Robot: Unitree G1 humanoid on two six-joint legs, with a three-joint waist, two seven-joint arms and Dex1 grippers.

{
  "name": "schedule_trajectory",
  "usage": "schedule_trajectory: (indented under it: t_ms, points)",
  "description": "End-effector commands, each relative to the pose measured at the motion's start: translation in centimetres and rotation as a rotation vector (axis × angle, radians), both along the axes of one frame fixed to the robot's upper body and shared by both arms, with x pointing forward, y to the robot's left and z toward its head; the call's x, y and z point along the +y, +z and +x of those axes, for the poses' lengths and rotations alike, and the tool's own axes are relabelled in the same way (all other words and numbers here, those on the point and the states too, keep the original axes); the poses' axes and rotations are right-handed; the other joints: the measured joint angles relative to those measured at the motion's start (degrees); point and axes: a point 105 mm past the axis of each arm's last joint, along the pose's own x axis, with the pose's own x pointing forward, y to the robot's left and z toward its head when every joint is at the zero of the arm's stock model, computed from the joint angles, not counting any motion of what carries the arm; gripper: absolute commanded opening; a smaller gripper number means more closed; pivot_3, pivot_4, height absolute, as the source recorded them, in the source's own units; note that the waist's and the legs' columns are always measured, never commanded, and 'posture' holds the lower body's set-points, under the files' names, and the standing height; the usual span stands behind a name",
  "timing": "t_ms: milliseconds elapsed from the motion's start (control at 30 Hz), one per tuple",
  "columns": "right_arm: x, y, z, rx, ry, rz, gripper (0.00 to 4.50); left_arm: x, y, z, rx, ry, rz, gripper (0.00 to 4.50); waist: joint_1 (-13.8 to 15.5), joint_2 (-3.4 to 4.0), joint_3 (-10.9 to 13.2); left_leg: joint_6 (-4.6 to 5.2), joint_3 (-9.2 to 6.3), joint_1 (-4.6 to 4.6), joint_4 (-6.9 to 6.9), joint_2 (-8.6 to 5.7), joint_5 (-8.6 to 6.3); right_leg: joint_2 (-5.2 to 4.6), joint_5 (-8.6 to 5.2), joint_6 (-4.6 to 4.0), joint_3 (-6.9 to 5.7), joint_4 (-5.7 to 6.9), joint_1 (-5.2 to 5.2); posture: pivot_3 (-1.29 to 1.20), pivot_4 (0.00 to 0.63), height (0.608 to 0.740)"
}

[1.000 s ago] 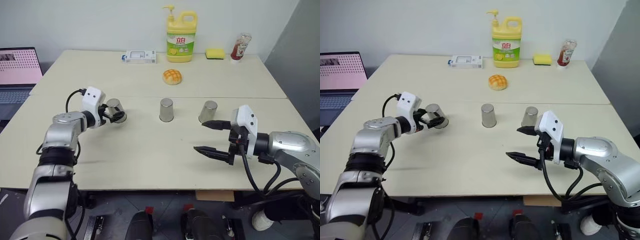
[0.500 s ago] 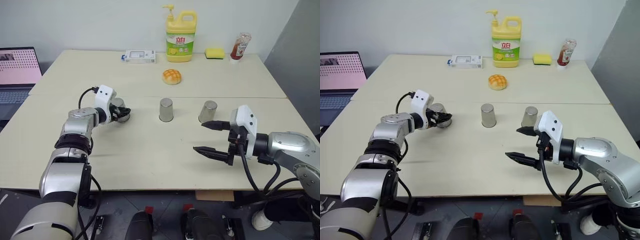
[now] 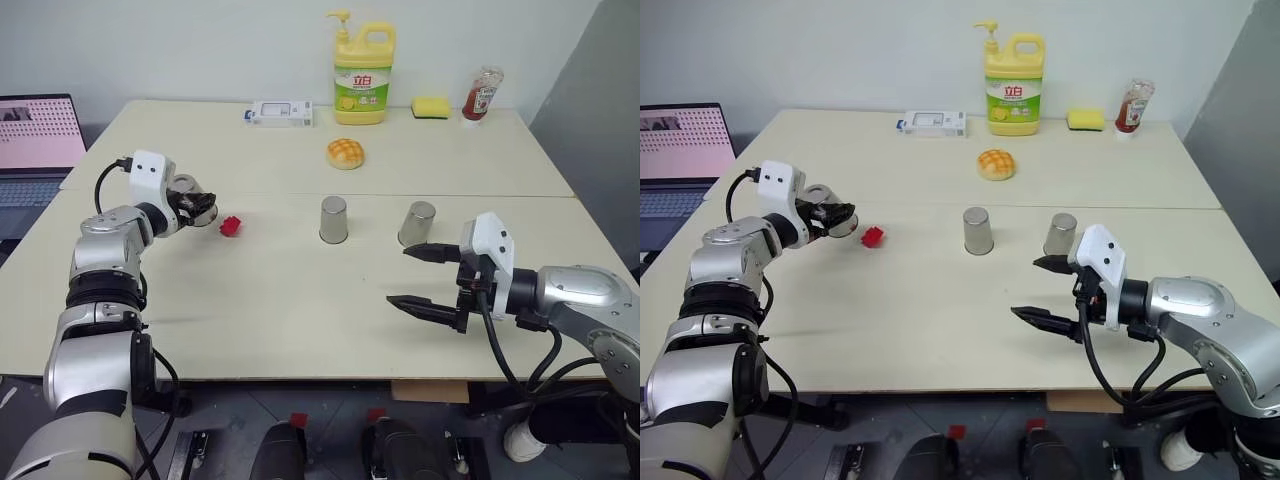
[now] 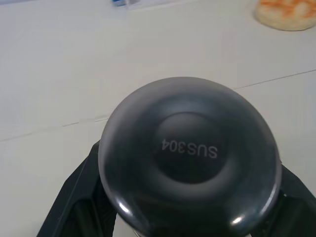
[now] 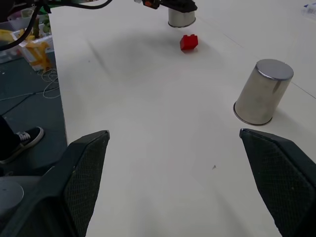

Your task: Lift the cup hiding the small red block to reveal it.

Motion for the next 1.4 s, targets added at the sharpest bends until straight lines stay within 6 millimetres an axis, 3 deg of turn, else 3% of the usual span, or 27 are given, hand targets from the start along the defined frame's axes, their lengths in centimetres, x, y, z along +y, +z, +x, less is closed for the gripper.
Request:
schedule_trajectory:
  t_ms: [33, 333, 400, 533, 700, 867, 933, 1033, 1200, 1400]
  points:
    - [0.1, 1.3, 0.0, -0.062, 0.021, 0.002, 4.50, -0.2, 0.1, 0.5, -0.035, 0.035, -0.043, 2.75, 0.05, -0.03, 0.00, 0.00, 0.01, -0.02, 0.01, -0.01, 0.00, 0.00, 0.00, 0.00, -0.01, -0.01, 0.00, 0.00, 0.150, 0.740]
    - [0.2, 1.4, -0.1, -0.060, 0.022, 0.004, 4.50, 0.8, -1.4, 0.7, -0.007, 0.137, -0.043, 2.75, 0.07, -0.05, 0.00, 0.00, 0.01, -0.03, -0.02, 0.00, 0.00, 0.00, 0.00, 0.00, -0.04, -0.01, -0.01, 0.00, 0.150, 0.740]
    - [0.2, 1.4, -0.2, -0.059, 0.021, 0.005, 4.50, 1.1, -1.6, 0.6, -0.003, 0.153, -0.060, 3.45, 0.03, -0.05, 0.00, 0.00, 0.01, -0.02, -0.02, 0.00, 0.00, 0.00, 0.01, 0.00, -0.04, 0.00, -0.01, 0.00, 0.150, 0.740]
    - [0.2, 1.4, -0.2, -0.059, 0.018, 0.008, 4.50, 1.4, -1.3, 0.5, -0.006, 0.159, -0.070, 4.30, -0.04, -0.05, 0.00, 0.00, 0.02, 0.00, -0.01, 0.00, 0.00, 0.00, 0.01, 0.00, -0.04, 0.02, -0.01, 0.00, 0.150, 0.740]
    - [0.3, 1.4, -0.2, -0.062, 0.015, 0.014, 4.50, 2.6, 0.5, 0.3, -0.059, 0.184, 0.008, 4.47, -0.04, -0.05, 0.00, 0.00, 0.03, 0.00, -0.02, 0.01, 0.00, 0.00, 0.01, 0.00, -0.02, 0.01, -0.01, 0.00, 0.150, 0.740]
    - [0.2, 1.6, -0.2, -0.071, 0.010, 0.034, 4.50, 3.2, 4.8, -0.6, -0.196, 0.165, 0.052, 4.47, -0.03, -0.06, 0.00, -0.01, 0.02, -0.01, -0.02, 0.03, 0.00, 0.00, 0.01, 0.00, -0.03, 0.01, -0.01, 0.00, 0.150, 0.740]
    - [0.2, 1.8, 0.1, -0.084, 0.001, 0.049, 4.50, 2.4, 6.7, -1.6, -0.237, 0.090, 0.108, 4.47, -0.20, -0.06, 0.00, -0.01, -0.01, 0.00, -0.04, 0.09, 0.00, -0.03, 0.01, 0.00, 0.02, 0.01, -0.02, 0.00, 0.150, 0.740]
    - [0.0, 1.9, 0.4, -0.106, -0.008, 0.053, 4.50, 0.8, 7.5, -3.5, -0.227, -0.060, 0.196, 4.47, -0.16, -0.05, 0.00, -0.02, -0.04, 0.01, -0.06, 0.09, 0.00, -0.06, 0.01, -0.01, 0.01, 0.03, -0.03, 0.00, 0.150, 0.740]
    - [-0.3, 1.9, 0.7, -0.126, -0.007, 0.048, 4.50, -0.5, 6.9, -7.8, -0.082, -0.310, 0.253, 4.47, -0.28, -0.05, 0.00, -0.02, -0.04, 0.08, -0.07, 0.12, 0.00, -0.09, 0.00, -0.01, 0.07, 0.04, -0.03, 0.00, 0.150, 0.740]
    - [-1.1, 1.2, 0.6, -0.064, 0.006, 0.017, 4.50, -0.4, 5.0, -12.0, 0.135, -0.470, 0.272, 4.47, -0.11, -0.03, 0.01, -0.01, -0.10, 0.12, -0.07, 0.14, 0.00, -0.09, -0.03, -0.07, 0.03, 0.06, -0.03, 0.00, 0.150, 0.740]
